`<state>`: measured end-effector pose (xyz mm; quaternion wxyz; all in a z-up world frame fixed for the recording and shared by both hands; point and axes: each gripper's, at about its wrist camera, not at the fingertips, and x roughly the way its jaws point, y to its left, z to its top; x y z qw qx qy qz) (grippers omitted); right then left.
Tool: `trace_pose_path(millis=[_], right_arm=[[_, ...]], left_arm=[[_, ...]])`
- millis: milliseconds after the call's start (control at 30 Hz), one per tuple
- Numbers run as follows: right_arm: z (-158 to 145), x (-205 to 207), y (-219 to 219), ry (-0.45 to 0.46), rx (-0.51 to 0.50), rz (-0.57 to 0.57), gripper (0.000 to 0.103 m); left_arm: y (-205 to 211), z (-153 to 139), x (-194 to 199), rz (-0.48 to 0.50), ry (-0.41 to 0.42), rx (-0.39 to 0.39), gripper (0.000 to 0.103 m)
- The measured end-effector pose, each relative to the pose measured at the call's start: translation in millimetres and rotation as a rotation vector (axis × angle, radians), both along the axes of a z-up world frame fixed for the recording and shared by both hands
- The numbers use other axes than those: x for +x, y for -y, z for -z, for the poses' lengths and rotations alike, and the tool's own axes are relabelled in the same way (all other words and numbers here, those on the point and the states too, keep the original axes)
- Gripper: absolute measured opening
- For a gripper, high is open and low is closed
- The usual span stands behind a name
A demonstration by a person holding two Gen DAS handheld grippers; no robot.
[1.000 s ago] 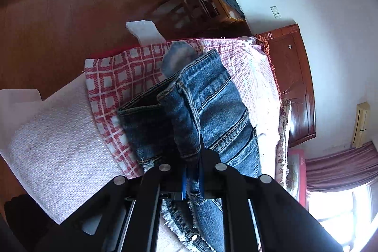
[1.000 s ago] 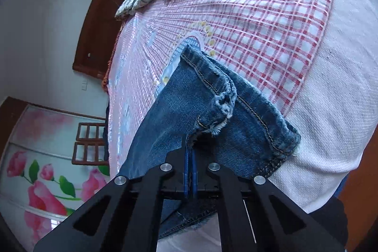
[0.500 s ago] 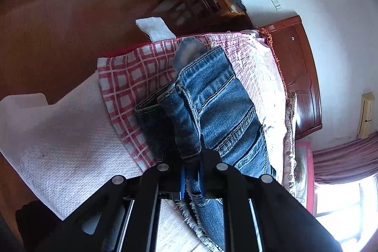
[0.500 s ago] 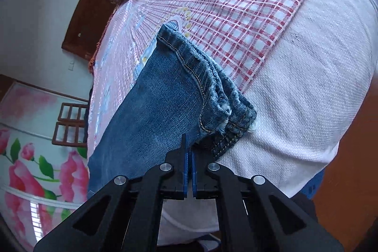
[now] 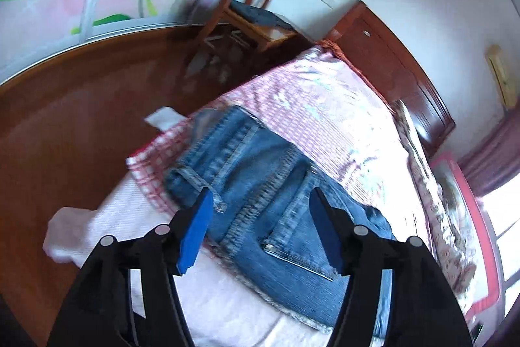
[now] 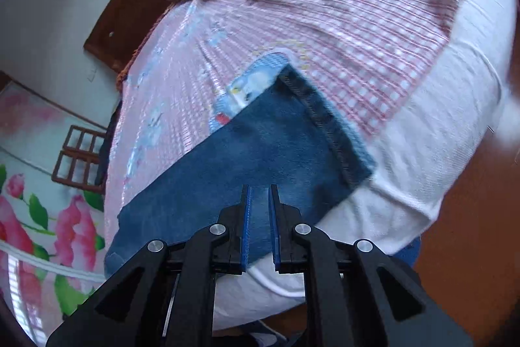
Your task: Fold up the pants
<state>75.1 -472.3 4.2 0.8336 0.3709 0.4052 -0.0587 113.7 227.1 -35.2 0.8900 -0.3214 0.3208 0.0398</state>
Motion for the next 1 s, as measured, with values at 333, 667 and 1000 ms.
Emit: trace_pose_path(millis=[333,667,1000], right_arm=[[17,208,-276,0.062,0.216,-0.654,0.009],[126,277,-336,-0.120,0.404,-0.570,0.000],[62,253,-404,-0.015,0.311,-0.789,0.000]], left_arm=[[36,55,46,0.121,-0.025,-0.158,0.067],[11,84,29,0.127,0.001,-0.279,0.016],[22,83,23,0.134,0.003,-0.255,0.024]])
